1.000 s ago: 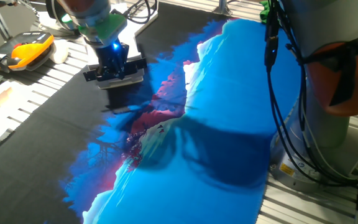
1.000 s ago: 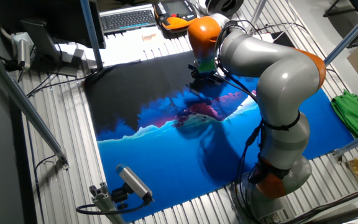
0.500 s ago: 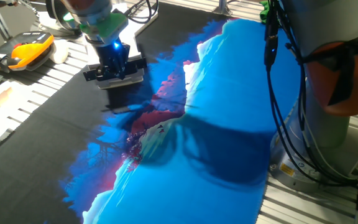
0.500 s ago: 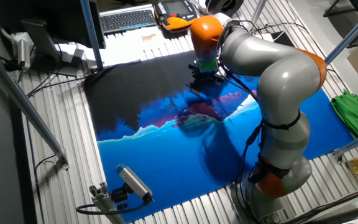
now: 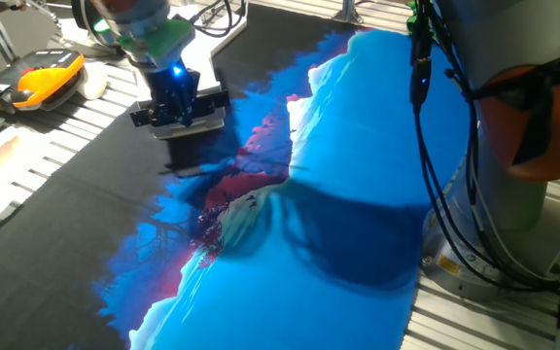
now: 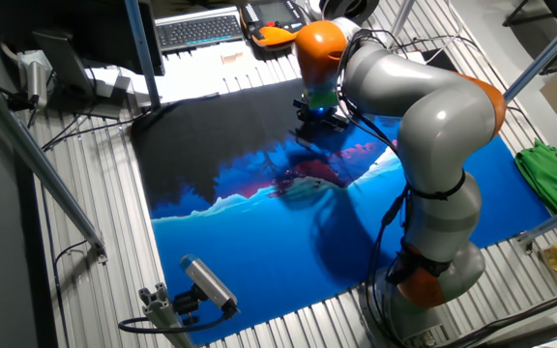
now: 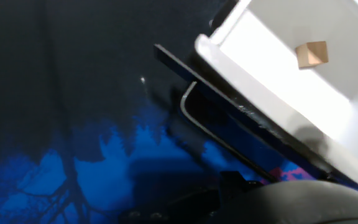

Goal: Use the gripper to push and close the drawer

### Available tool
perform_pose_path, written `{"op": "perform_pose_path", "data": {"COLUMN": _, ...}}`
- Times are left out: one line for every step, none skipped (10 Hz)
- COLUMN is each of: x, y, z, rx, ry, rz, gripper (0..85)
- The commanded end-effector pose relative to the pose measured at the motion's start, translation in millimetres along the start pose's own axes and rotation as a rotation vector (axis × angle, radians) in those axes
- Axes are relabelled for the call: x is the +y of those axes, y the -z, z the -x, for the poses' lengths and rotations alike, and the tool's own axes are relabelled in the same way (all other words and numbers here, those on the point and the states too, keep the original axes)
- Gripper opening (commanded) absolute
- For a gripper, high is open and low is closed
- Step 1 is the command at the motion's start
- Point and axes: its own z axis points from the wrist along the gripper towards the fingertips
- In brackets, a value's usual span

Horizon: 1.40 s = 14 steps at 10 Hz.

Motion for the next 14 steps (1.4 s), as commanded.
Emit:
{"op": "perform_pose_path", "data": {"x": 0.0, "y": -1.3, "z": 0.1, "rx": -0.001, "ry": -0.001, "rz": 0.001, "gripper": 0.0}}
{"op": "perform_pose_path", "data": {"x": 0.7, "y": -2.0, "z": 0.3, "rx": -0.006, "ry": -0.005, "rz": -0.006, "gripper": 0.0}}
{"op": "perform_pose_path", "data": {"x": 2.3, "y": -1.6, "z": 0.0, "rx": -0.008, "ry": -0.005, "rz": -0.009, "gripper": 0.0}}
{"op": "perform_pose_path", "data": {"x": 2.5, "y": -1.4, "z": -0.1, "rx": -0.008, "ry": -0.002, "rz": -0.002, "gripper": 0.0}}
{"op": "perform_pose_path", "data": {"x": 3.7, "y": -1.2, "z": -0.3, "rx": -0.007, "ry": 0.003, "rz": 0.001, "gripper": 0.0}}
{"op": "perform_pose_path", "data": {"x": 3.7, "y": -0.9, "z": -0.3, "rx": -0.011, "ry": 0.002, "rz": -0.005, "gripper": 0.0}}
{"op": "perform_pose_path", "data": {"x": 3.7, "y": -0.9, "z": -0.3, "rx": -0.013, "ry": -0.003, "rz": -0.012, "gripper": 0.0}}
{"op": "perform_pose_path", "data": {"x": 3.7, "y": -0.9, "z": -0.3, "rx": -0.007, "ry": -0.006, "rz": 0.000, "gripper": 0.0}}
{"op": "perform_pose_path", "data": {"x": 3.7, "y": -0.9, "z": -0.3, "rx": 0.000, "ry": -0.008, "rz": 0.010, "gripper": 0.0}}
{"op": "perform_pose_path", "data": {"x": 3.7, "y": -0.9, "z": -0.3, "rx": -0.001, "ry": -0.012, "rz": 0.008, "gripper": 0.0}}
{"op": "perform_pose_path", "data": {"x": 3.7, "y": -0.9, "z": -0.3, "rx": -0.002, "ry": -0.018, "rz": 0.002, "gripper": 0.0}}
{"op": "perform_pose_path", "data": {"x": 3.7, "y": -0.9, "z": -0.3, "rx": 0.003, "ry": -0.025, "rz": 0.004, "gripper": 0.0}}
{"op": "perform_pose_path", "data": {"x": 3.7, "y": -0.9, "z": -0.3, "rx": -0.001, "ry": -0.037, "rz": -0.002, "gripper": 0.0}}
{"op": "perform_pose_path", "data": {"x": 3.7, "y": -0.9, "z": -0.3, "rx": -0.004, "ry": -0.048, "rz": -0.004, "gripper": 0.0}}
